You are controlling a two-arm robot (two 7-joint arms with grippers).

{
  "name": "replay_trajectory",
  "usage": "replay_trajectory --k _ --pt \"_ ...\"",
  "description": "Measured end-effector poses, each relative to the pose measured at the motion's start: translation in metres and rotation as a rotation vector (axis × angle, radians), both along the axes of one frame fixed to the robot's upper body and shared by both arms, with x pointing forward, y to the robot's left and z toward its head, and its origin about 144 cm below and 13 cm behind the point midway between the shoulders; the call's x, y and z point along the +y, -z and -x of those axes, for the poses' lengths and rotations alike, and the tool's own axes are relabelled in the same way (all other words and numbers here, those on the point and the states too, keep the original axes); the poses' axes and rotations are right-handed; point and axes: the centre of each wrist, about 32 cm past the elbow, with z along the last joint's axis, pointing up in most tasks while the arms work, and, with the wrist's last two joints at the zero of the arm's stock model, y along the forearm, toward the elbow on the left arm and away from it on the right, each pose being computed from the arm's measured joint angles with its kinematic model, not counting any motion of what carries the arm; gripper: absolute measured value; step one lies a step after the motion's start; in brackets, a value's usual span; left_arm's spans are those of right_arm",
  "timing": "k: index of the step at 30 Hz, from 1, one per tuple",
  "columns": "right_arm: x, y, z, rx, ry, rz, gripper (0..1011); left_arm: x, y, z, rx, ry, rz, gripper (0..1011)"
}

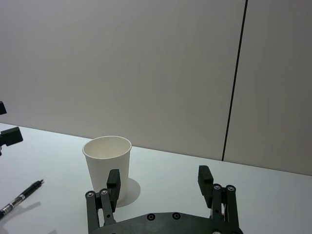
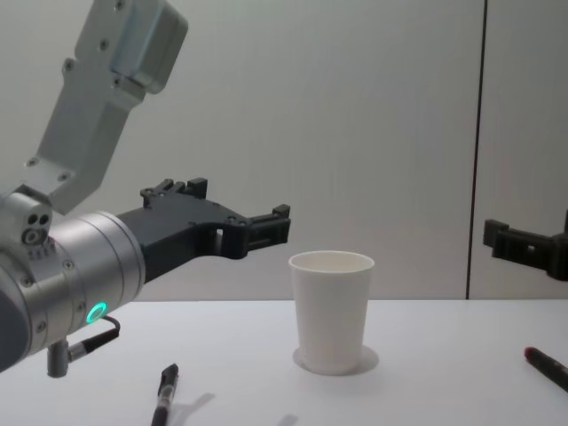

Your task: Place the pen into the pen holder.

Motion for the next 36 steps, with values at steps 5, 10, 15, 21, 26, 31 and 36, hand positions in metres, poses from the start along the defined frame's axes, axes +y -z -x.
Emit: replay_trajectory --k 5,10,15,21,26,31,36 --pt "0.0 0.0 0.0 0.0 0.0 0.0 1002 0.0 0.0 0.0 0.0 0.0 0.0 1001" --pt "0.0 0.0 0.0 0.0 0.0 0.0 1002 0.0 0.0 0.0 0.0 0.0 0.0 1001" --pt "0.0 0.0 0.0 0.0 0.0 0.0 1002 0.0 0.0 0.0 0.0 0.0 0.0 1001" --pt "0.0 0.0 0.0 0.0 0.0 0.0 1002 0.0 0.0 0.0 0.0 0.0 0.0 1001" --pt "0.0 0.0 0.0 0.0 0.0 0.0 1002 0.0 0.0 0.0 0.0 0.0 0.0 1001" --pt "0.0 0.0 0.0 0.0 0.0 0.0 1002 0.0 0.0 0.0 0.0 0.0 0.0 1001" --pt "0.0 0.0 0.0 0.0 0.0 0.0 1002 0.0 0.0 0.0 0.0 0.0 0.0 1001"
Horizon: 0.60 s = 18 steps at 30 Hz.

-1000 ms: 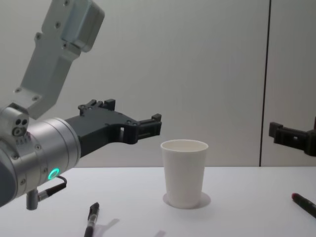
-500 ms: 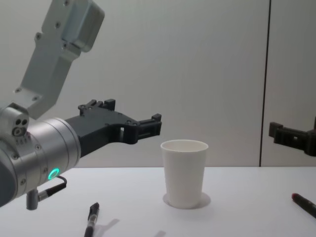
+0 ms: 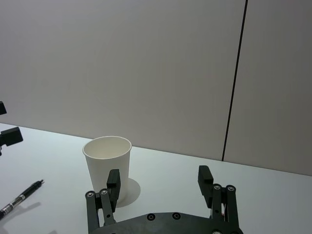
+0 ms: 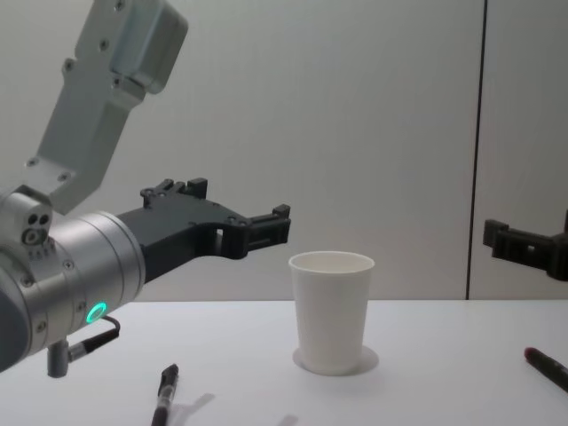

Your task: Place the pen into the pen holder.

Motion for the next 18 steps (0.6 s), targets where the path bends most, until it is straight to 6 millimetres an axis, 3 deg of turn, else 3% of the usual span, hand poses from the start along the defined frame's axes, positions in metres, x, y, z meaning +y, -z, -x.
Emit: replay_trajectory --k 18 --pt "-0.009 -0.0038 -0.0045 0.021 -0.018 -0.005 1002 0.0 0.0 0.0 0.0 0.0 0.0 1001"
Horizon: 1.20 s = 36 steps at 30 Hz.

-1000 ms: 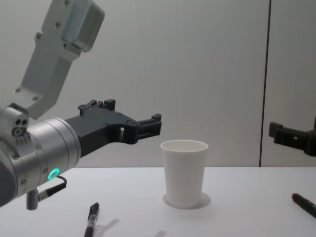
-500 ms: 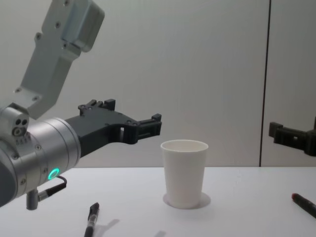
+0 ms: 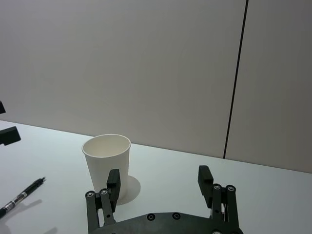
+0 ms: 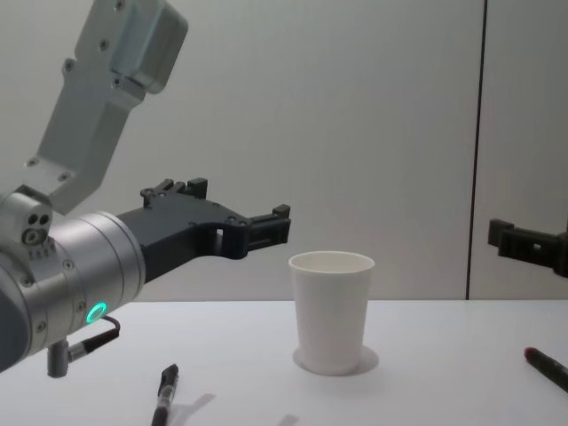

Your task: Place the pen into the pen holder.

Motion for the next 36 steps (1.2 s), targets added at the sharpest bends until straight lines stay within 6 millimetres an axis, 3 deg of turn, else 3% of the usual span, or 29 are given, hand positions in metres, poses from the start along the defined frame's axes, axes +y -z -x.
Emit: replay_trajectory --k 36 --pt "-0.021 -0.018 -0.03 0.212 0.108 -0.077 1002 0.0 0.0 0.0 0.0 0.0 0.0 1001"
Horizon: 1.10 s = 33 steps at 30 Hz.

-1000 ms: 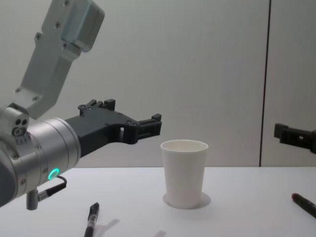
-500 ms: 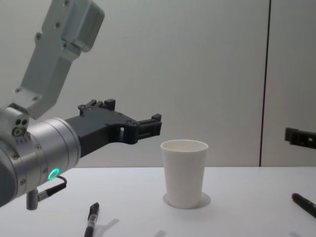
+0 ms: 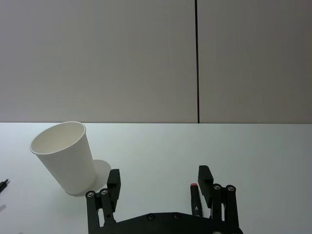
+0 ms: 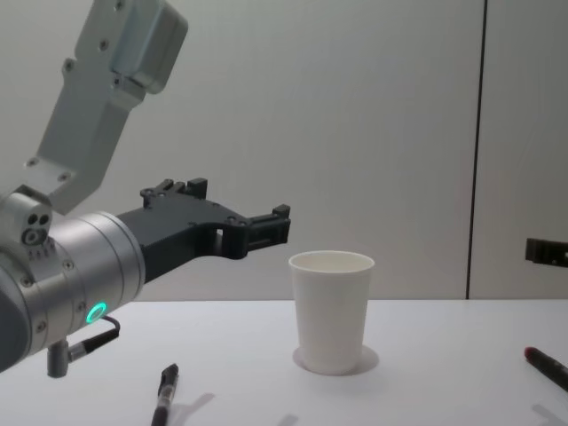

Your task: Place the pen into the pen holder.

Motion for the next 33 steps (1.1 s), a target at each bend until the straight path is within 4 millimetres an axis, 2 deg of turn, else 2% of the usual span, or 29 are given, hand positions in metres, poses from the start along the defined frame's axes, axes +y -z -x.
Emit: replay_trajectory --k 33 --pt "-0.008 -0.02 -0.038 0.274 0.078 -0.029 1002 0.0 0.0 0.0 0.0 0.0 0.0 1001"
